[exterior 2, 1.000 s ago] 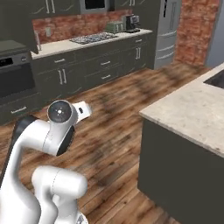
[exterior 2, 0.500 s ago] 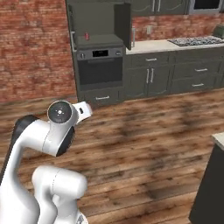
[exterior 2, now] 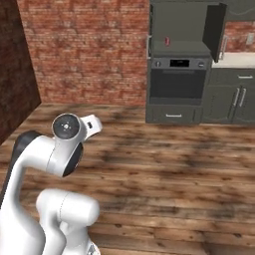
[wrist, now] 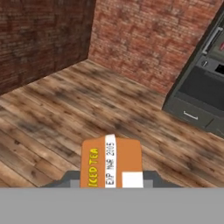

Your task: Pick the boxed drink, can from the counter and place them in the open cabinet.

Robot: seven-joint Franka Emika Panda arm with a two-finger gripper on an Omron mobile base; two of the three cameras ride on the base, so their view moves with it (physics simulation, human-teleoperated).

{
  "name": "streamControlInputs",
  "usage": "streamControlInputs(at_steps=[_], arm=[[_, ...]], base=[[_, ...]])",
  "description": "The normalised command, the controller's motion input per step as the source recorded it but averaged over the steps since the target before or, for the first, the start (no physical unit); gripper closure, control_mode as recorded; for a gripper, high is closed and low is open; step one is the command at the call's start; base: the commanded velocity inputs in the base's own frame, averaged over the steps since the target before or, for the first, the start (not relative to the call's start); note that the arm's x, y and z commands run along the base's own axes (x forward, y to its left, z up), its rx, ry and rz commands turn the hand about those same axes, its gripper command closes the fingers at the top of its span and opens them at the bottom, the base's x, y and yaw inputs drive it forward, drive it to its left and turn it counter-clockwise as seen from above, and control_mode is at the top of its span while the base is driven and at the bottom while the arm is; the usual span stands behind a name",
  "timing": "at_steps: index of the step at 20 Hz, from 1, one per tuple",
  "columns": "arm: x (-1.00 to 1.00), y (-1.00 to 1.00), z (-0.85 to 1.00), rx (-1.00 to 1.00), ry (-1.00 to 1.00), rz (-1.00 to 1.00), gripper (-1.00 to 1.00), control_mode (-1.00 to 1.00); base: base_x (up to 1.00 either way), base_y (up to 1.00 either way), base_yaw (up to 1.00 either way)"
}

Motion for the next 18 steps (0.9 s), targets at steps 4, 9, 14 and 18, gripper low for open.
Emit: streamControlInputs(at_steps=[4,9,14,18], arm=[[0.0,0.0,0.0,0.0,0.0,0.0,1.0,1.0],[0.0,0.0,0.0,0.0,0.0,0.0,1.0,1.0],[0.0,0.0,0.0,0.0,0.0,0.0,1.0,1.0],[0.0,0.0,0.0,0.0,0.0,0.0,1.0,1.0]], base=[[0.0,-0.02,0.08],[0.12,-0.37,0.02],[0.46,-0.77,0.1],[0.97,-0.29,0.02]])
